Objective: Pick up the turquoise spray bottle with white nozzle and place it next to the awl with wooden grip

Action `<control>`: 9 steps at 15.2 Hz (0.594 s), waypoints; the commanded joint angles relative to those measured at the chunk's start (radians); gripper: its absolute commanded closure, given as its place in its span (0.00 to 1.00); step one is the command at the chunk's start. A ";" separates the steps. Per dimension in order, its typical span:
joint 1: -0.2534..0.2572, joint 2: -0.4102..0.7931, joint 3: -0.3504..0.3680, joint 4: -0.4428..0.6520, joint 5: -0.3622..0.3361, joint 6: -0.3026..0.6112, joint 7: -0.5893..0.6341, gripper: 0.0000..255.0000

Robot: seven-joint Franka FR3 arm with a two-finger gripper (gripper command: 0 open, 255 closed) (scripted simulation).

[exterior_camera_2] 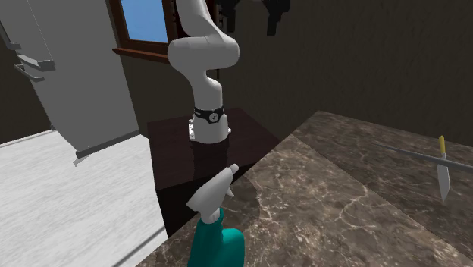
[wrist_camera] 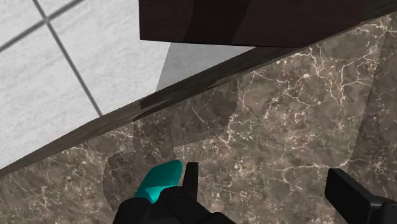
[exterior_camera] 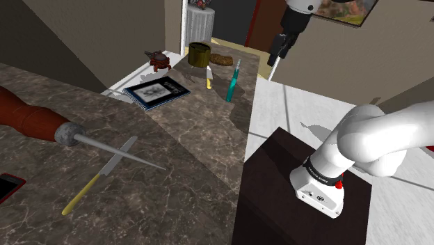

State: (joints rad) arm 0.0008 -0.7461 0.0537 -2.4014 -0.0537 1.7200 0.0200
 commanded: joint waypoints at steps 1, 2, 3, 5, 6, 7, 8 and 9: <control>0.000 0.000 0.000 0.000 0.000 0.000 0.000 0.00; -0.012 0.011 0.013 -0.024 -0.001 0.048 0.041 0.00; -0.025 0.024 0.027 -0.046 -0.003 0.096 0.083 0.00; -0.052 0.057 0.055 -0.083 -0.010 0.192 0.168 0.00; -0.066 0.077 0.069 -0.098 -0.015 0.239 0.211 0.00; -0.083 0.099 0.084 -0.112 -0.021 0.286 0.255 0.00; -0.099 0.123 0.098 -0.123 -0.029 0.333 0.300 0.00; -0.117 0.149 0.114 -0.132 -0.039 0.379 0.346 0.00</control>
State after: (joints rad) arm -0.0984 -0.6211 0.1526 -2.5180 -0.0841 2.0441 0.3161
